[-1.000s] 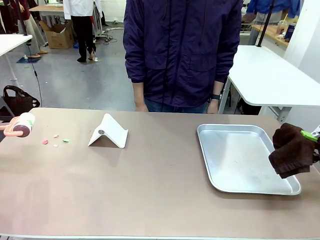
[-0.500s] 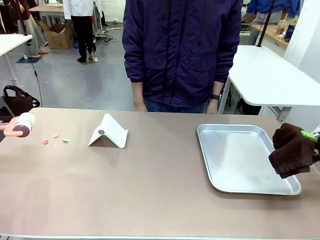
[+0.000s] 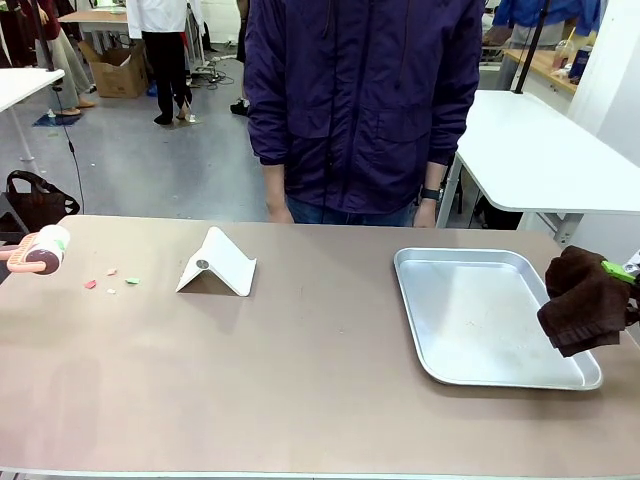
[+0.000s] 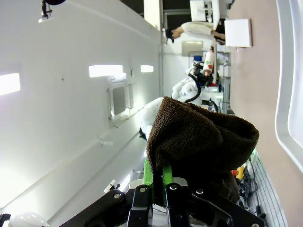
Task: Clean the surface of the table.
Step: Clean the area not pointed to by the person.
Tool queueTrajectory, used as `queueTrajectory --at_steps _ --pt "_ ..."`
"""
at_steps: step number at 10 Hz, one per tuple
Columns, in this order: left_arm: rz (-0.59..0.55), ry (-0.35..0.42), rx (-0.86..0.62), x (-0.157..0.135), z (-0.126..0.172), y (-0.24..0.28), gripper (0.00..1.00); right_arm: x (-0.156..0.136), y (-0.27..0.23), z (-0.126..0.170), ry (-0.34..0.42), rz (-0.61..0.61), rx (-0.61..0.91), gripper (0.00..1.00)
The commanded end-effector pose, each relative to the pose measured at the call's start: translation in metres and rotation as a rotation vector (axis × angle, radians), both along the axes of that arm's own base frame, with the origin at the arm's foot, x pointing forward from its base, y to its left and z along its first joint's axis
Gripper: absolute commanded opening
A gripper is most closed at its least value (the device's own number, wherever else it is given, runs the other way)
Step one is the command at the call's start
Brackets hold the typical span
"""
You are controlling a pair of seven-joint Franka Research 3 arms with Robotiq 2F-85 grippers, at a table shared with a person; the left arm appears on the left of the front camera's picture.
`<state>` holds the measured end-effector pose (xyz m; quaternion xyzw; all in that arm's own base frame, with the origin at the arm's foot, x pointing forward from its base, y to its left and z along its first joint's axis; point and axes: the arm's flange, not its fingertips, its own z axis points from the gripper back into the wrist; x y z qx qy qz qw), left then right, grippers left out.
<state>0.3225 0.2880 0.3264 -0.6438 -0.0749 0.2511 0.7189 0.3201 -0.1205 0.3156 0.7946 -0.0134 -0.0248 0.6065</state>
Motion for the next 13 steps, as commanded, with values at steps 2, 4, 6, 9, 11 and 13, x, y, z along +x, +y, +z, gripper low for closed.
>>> queueTrajectory --at_steps 2,4,6,9,11,13 --pt "-0.011 -0.022 -0.007 -0.0053 0.0024 -0.0016 0.00 0.0013 0.0008 0.0037 -0.006 -0.015 0.014 0.09" --pt "-0.011 -0.022 -0.007 -0.0053 0.0024 -0.0016 0.00 0.0013 0.0008 0.0037 -0.006 -0.015 0.014 0.09" --pt "-0.011 -0.022 -0.007 -0.0053 0.0024 -0.0016 0.00 0.0013 0.0008 0.0037 -0.006 -0.015 0.014 0.09" --pt "-0.011 -0.022 -0.007 -0.0053 0.0024 -0.0016 0.00 0.0013 0.0008 0.0037 -0.006 -0.015 0.014 0.09" --pt "-0.011 -0.022 -0.007 -0.0053 0.0024 -0.0016 0.00 0.0013 0.0008 0.0037 -0.006 -0.015 0.014 0.09" --pt "-0.011 -0.022 -0.007 -0.0053 0.0024 -0.0016 0.00 0.0013 0.0008 0.0037 -0.006 -0.015 0.014 0.09"
